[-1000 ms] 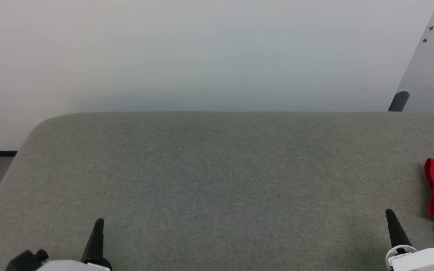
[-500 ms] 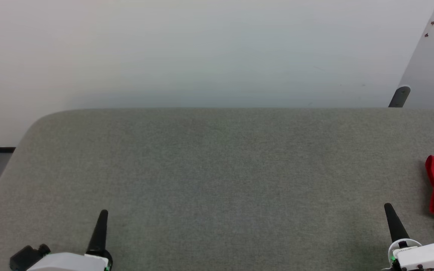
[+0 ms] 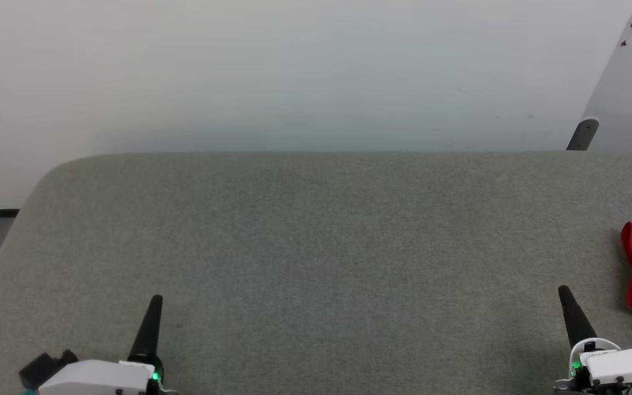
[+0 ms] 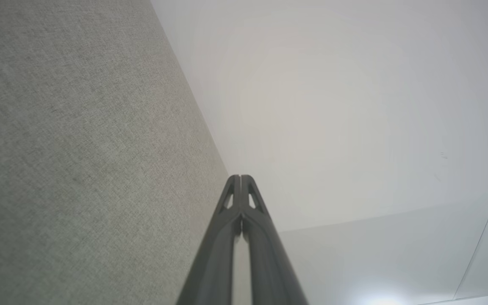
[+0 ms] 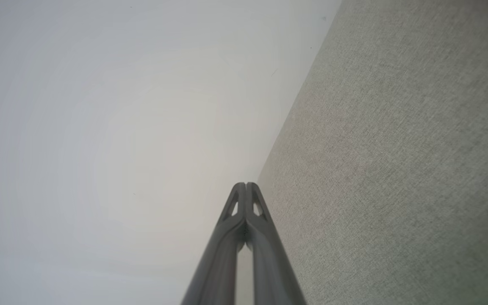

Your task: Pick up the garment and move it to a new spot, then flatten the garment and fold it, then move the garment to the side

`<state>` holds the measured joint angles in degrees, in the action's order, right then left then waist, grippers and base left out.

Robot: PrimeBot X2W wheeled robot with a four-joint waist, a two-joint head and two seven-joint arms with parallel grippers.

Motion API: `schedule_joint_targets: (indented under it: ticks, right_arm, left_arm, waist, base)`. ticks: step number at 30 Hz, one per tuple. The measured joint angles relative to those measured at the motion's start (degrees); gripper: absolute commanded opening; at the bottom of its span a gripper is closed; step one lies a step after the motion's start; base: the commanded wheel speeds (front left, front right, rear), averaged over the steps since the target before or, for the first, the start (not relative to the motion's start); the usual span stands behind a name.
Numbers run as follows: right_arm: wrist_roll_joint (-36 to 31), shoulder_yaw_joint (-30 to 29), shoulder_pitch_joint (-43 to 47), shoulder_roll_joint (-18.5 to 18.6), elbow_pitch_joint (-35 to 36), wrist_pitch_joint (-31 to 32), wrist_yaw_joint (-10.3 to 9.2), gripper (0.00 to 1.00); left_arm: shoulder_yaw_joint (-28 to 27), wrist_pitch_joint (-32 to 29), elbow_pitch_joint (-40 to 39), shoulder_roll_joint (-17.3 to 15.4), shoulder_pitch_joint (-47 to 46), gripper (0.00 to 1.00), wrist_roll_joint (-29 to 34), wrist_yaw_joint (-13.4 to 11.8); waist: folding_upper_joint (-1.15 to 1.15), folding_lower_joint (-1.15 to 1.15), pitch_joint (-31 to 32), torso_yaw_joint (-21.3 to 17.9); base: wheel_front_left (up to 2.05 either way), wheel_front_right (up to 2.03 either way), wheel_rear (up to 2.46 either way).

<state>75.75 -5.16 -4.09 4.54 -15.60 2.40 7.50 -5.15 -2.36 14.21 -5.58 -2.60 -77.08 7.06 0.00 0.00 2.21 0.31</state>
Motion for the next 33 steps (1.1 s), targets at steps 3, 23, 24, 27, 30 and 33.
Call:
schedule_joint_targets:
  ticks: [3, 23, 24, 27, 30, 33]
  right_arm:
    - [1.55, -0.11, -0.01, -0.14, 0.07, 0.4, 0.0, 0.0]
    - [10.31, -0.83, -1.19, -1.07, 0.97, 2.63, -0.01, 0.0]
    - [10.63, -0.88, -1.19, -1.13, 0.98, 2.69, -0.01, 0.0]
    - [11.96, -0.98, -1.24, -1.21, 1.07, 3.02, -0.01, 0.0]
    - [13.11, -1.07, -1.41, -1.3, 1.22, 3.27, -0.01, 0.0]
    - [14.14, -1.2, -1.46, -1.42, 1.26, 3.66, -0.01, 0.0]
  left_arm:
    - [-0.14, -0.24, 0.0, 0.24, -0.25, 0.0, -1.44, 0.0]
    - [-0.86, -2.67, -0.07, 1.69, -2.14, 0.0, -9.5, 0.08]
    - [-0.89, -2.69, -0.07, 1.77, -2.21, 0.0, -9.8, 0.08]
    - [-0.98, -3.12, -0.07, 1.98, -2.42, 0.0, -10.95, 0.08]
    - [-1.07, -3.28, -0.09, 2.15, -2.82, 0.0, -12.1, 0.09]
    - [-1.16, -3.67, -0.09, 2.35, -2.98, 0.0, -13.11, 0.1]
  waist:
    - [0.0, 0.0, -0.19, -0.02]
    - [0.0, 0.0, -1.4, -0.18]
    - [0.0, 0.0, -1.46, -0.19]
    - [0.0, 0.0, -1.65, -0.21]
    - [0.0, 0.0, -1.83, -0.24]
    - [0.0, 0.0, -2.01, -0.26]
  base:
    - [0.0, 0.0, 0.0]
    - [0.0, 0.0, 0.0]
    - [0.0, 0.0, 0.0]
    - [0.0, 0.0, 0.0]
    - [0.0, 0.0, 0.0]
    - [0.0, 0.0, 0.0]
